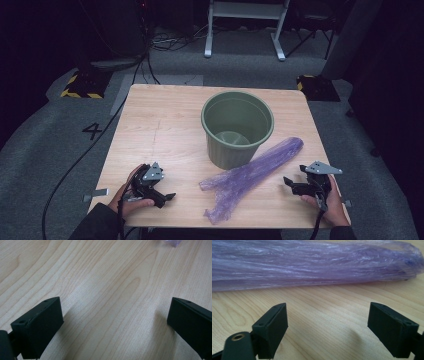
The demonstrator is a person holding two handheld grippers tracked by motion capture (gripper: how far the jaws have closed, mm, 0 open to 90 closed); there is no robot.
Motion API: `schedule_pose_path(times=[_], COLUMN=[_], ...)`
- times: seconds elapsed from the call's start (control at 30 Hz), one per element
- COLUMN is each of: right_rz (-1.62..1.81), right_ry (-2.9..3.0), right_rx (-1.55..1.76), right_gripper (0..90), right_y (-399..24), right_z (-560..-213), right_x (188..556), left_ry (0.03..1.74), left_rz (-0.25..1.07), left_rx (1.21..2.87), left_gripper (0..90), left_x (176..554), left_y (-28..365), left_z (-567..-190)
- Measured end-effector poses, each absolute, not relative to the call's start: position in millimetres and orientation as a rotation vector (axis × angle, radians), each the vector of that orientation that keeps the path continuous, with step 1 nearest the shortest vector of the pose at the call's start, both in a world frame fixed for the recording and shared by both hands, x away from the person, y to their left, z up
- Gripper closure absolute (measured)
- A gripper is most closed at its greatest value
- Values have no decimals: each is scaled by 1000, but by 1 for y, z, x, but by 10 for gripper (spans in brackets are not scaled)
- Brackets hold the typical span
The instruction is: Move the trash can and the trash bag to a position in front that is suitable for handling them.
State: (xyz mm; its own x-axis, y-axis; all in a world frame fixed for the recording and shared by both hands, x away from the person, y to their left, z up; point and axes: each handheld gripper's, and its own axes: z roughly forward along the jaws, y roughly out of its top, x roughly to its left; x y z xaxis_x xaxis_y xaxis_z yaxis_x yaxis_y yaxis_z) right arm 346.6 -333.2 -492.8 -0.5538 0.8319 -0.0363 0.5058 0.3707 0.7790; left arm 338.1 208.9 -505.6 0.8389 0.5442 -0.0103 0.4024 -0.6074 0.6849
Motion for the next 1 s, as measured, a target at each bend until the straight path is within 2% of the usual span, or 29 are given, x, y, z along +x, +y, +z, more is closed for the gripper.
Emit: schedule_pose_path(times=[1.0], right_rz=[1017], right_ry=[2197], right_rx=[1060], right_gripper=[190], right_y=[-318], right_z=[-467], right_x=[354], left_ry=[687], left_rz=[258], left_rx=[2303], left_gripper=[0], left_x=[338], left_y=[209], left_z=[-506])
